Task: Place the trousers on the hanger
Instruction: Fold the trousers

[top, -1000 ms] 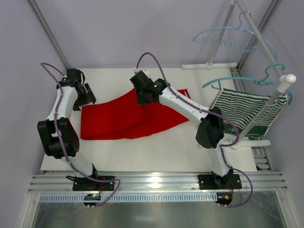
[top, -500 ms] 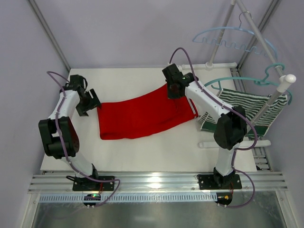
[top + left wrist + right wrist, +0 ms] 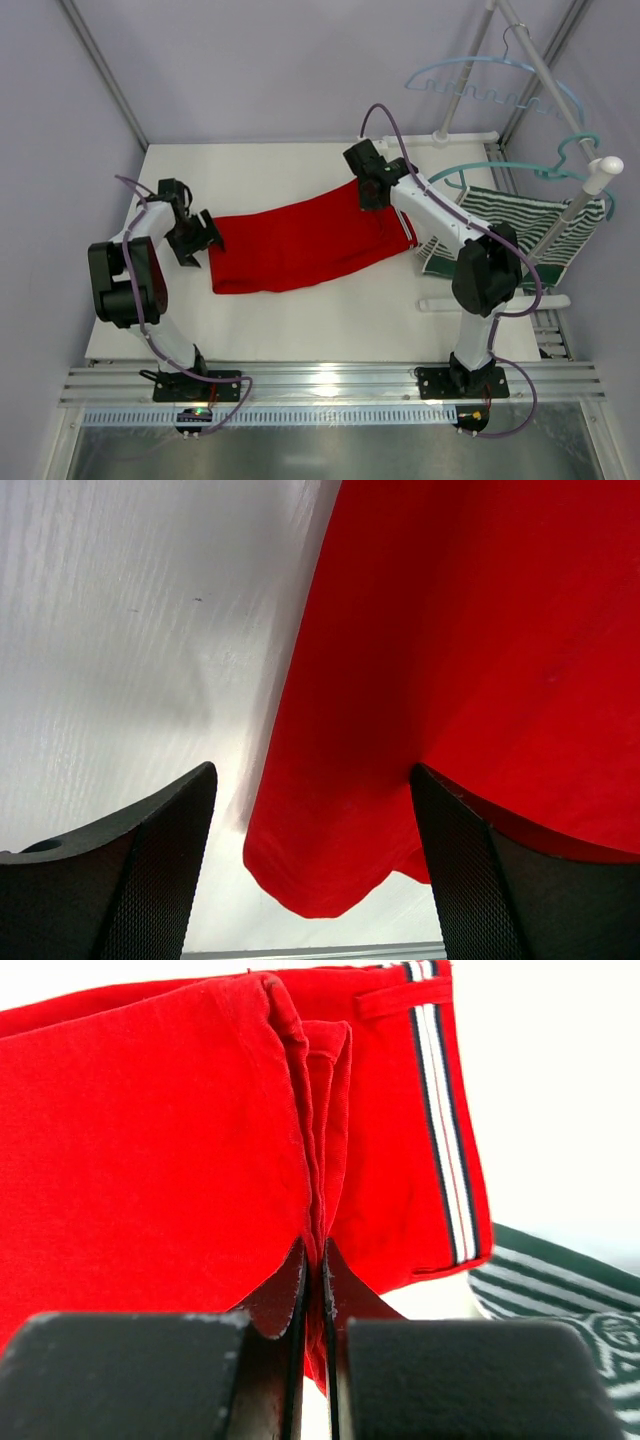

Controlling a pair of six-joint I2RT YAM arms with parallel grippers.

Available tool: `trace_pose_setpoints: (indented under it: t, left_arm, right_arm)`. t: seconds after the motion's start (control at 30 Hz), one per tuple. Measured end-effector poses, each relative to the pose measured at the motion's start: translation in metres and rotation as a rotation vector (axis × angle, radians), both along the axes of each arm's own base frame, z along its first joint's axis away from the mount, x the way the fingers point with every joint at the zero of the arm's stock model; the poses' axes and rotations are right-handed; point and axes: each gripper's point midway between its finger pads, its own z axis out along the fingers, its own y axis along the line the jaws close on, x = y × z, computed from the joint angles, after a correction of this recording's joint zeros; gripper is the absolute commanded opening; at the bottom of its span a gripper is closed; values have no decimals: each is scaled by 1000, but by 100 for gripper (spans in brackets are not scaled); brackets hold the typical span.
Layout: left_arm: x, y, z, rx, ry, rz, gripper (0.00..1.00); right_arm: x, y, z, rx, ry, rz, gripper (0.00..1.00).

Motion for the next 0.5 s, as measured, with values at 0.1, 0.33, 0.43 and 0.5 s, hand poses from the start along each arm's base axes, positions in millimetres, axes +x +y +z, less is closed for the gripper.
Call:
trace_pose_setpoints:
  t: [0.1,0.33,0.43,0.5]
  left_arm:
    - [-4,-3,-3,-13,9,0,79]
    - [-1,-8,-3,-43,-2,-7,77]
    - [-2,-9,-6,-53,4,-9,77]
    - [-3,-11,-7,-60,7,-10,78]
  right_arm:
    - [0,-7,1,-15,-4,-8,4]
    - [2,-16,1,-35,-15,-29,4]
    - [2,-21,0,-55,-18,-40,4]
    - [2,-23,0,-58,-18,-40,4]
